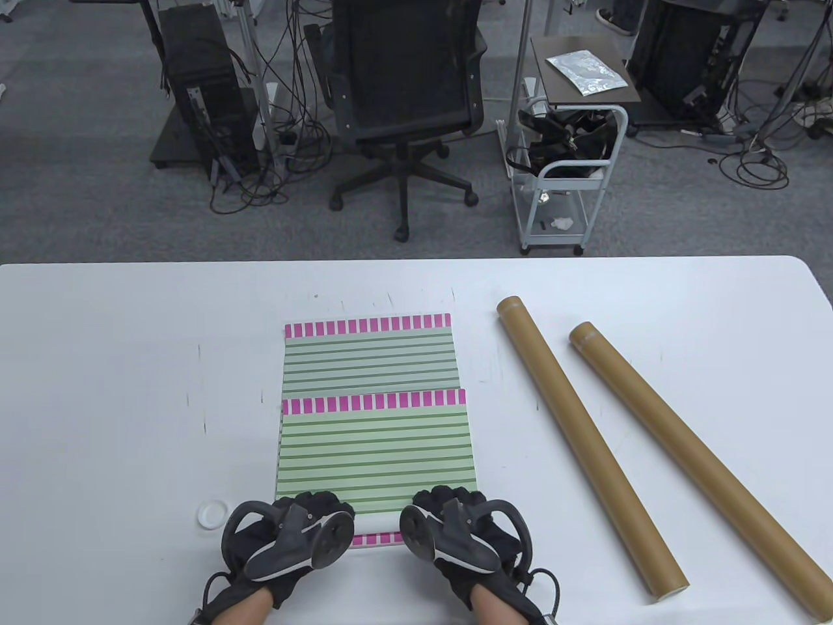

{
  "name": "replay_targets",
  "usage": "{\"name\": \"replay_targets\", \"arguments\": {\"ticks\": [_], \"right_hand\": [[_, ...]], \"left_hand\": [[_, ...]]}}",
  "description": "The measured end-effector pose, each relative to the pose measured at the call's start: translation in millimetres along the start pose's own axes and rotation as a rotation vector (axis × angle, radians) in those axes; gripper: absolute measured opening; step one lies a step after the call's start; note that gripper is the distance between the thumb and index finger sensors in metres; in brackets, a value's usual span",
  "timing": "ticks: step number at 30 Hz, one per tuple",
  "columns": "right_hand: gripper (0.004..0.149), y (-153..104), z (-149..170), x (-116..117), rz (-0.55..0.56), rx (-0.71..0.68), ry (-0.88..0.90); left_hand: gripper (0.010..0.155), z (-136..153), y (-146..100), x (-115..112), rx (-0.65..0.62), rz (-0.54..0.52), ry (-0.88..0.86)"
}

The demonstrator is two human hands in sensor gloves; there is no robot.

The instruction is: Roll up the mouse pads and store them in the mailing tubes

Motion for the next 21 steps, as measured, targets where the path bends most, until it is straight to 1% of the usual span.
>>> {"name": "replay_targets", "arguments": {"ticks": [4,10,13,15,17,21], "right_hand": [[0.053,-1,-1,5,-0.008,-0.002,-0.026],[0.054,0,0,0,-0.026,0.002,-0.012],[0.058,0,4,-2,-0.016,0.007,-0.001],[0.059,-1,9,-5,0.019,0.028,-0.019],[0.061,-1,13,-6,0.053,0.067,-0.055],[0.057,-1,18,-5,0.034,0.079,-0.014]], "left_hand": [[0.045,1,3,-3,0.021,0.006,0.022],[0.044,8,7,-9,0.05,0.047,-0.047],[0.045,10,10,-12,0.064,0.086,-0.046],[0.047,12,11,-13,0.051,0.121,-0.075],[0.052,14,12,-14,0.035,0.15,-0.115],[0.052,12,9,-12,0.017,0.137,-0.066]]}}
Point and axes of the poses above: the tracker on the back of each hand, its own z axis roughly to the little-finger side, its own y axis roughly from the wrist to the fingertips, x = y × z, the point moved 1 cm from there along y, roughly from the wrist to the fingertips, and after that the axes turned 4 degrees about x, right-handed, at the moved point
